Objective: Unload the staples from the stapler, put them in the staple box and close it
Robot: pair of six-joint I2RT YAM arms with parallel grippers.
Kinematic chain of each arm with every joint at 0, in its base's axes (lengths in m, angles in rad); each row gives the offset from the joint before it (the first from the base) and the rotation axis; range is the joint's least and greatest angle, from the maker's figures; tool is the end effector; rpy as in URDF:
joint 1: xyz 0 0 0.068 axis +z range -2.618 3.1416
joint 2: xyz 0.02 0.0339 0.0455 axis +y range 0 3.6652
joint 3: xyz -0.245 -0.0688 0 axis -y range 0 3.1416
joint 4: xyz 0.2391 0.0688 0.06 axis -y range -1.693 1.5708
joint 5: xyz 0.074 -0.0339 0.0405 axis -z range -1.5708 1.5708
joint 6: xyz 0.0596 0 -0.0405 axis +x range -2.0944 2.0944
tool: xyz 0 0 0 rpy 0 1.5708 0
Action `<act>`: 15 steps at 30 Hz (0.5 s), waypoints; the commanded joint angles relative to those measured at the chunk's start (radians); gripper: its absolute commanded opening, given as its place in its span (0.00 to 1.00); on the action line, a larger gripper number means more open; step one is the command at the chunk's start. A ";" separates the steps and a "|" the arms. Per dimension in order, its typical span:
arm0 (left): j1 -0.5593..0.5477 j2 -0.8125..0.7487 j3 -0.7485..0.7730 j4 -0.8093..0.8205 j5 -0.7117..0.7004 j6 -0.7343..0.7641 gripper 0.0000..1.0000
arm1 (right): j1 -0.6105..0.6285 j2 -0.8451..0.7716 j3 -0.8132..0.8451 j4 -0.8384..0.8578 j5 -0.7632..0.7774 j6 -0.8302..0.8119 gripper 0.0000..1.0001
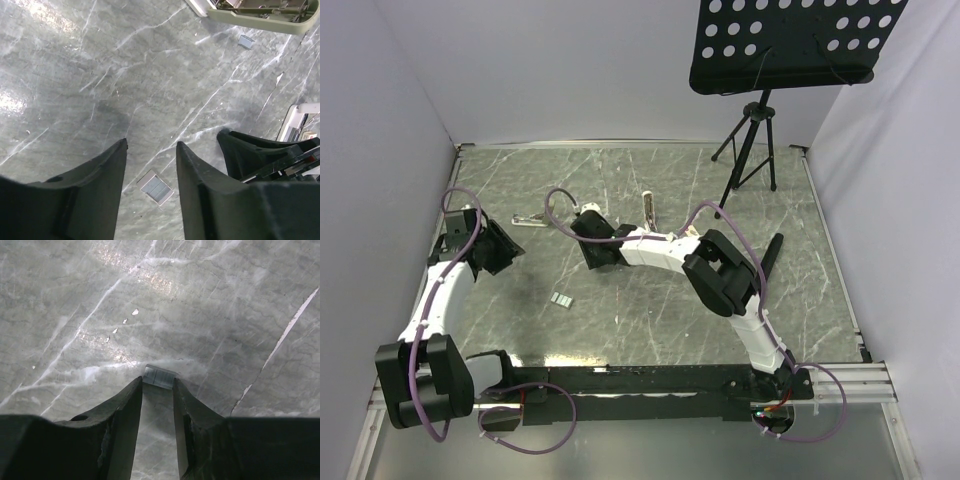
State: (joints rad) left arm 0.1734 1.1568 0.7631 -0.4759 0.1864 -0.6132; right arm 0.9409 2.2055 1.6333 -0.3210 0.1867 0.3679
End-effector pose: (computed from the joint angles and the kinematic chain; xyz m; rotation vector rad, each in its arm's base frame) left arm 0.2489 0.0324 0.2002 -0.8666 2.3083 -0.4214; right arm 0.2928 0.3829 0.1285 -0.6206 2.3952 0.3467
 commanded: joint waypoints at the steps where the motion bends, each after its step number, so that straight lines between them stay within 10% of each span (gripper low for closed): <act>1: 0.005 0.020 0.005 0.019 -0.001 -0.003 0.50 | 0.015 -0.015 -0.024 0.031 -0.001 -0.023 0.37; 10: 0.035 0.070 0.018 -0.006 -0.047 -0.039 0.52 | 0.044 -0.098 -0.073 0.068 -0.047 -0.069 0.34; 15: 0.133 0.156 -0.042 0.039 0.164 -0.082 0.54 | 0.076 -0.176 -0.145 0.140 -0.098 -0.109 0.34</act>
State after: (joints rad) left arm 0.2253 1.2427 0.7628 -0.4793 0.1719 -0.6521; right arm 0.9760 2.1399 1.5318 -0.2611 0.1452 0.3046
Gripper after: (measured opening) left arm 0.536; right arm 0.336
